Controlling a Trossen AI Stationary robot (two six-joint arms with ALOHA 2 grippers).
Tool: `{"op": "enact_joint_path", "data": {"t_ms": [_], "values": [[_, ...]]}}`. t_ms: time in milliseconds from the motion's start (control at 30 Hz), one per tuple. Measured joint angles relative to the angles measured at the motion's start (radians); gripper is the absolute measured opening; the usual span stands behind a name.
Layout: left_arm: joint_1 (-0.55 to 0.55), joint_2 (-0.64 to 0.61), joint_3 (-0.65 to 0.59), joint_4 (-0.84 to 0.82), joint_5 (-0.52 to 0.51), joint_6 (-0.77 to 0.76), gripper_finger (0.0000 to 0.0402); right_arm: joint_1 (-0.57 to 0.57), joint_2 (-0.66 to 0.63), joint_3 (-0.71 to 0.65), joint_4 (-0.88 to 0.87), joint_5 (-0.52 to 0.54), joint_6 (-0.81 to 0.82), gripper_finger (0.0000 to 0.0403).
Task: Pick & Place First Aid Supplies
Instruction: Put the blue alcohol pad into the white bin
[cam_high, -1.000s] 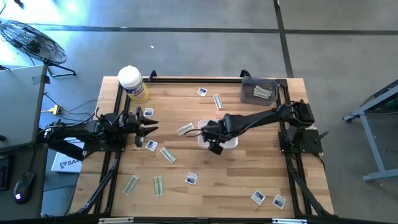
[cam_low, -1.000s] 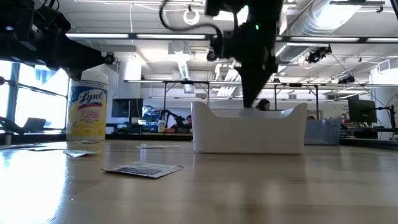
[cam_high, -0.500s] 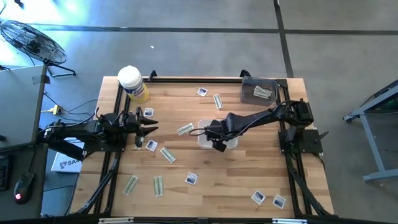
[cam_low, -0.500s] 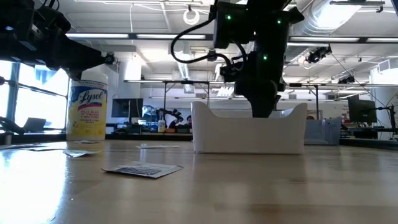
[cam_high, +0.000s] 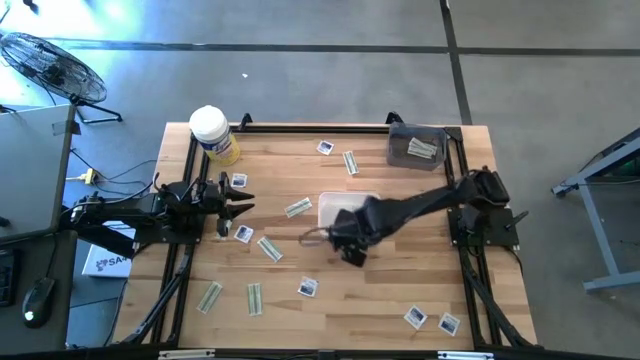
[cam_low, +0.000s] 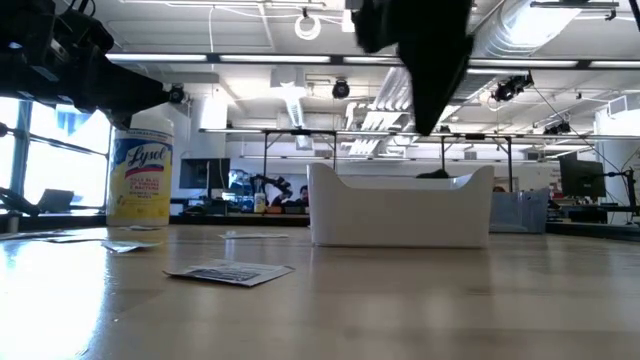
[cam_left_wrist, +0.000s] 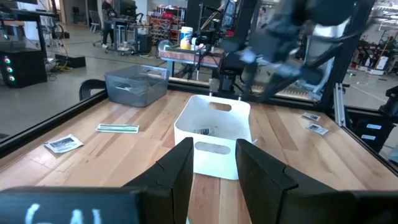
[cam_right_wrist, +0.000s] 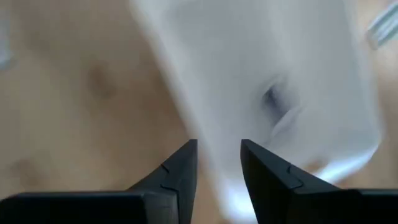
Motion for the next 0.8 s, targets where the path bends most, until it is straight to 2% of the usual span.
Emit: {"op": "enact_joint_path", "data": {"t_ms": [167,367,500,800], "values": [[0.000,0.000,0.000,0.000,0.000,0.000,0.0119,0.138,0.000,0.040,-0.131,-0.106,0.185,0.0118],[0.000,0.000,0.000,0.000,0.000,0.000,0.0119,0.297,-0.009,-0.048,-0.168,-0.279,0.455,0.0118],[0.000,0.000,0.000,0.000,0.000,0.000,0.0119,0.385,-0.056,-0.146,-0.116,-0.319,0.627,0.0117],[0.000,0.000,0.000,0.000,0.000,0.000,0.0119,0.571,-0.187,-0.319,0.034,-0.314,0.984,0.0118]]}}
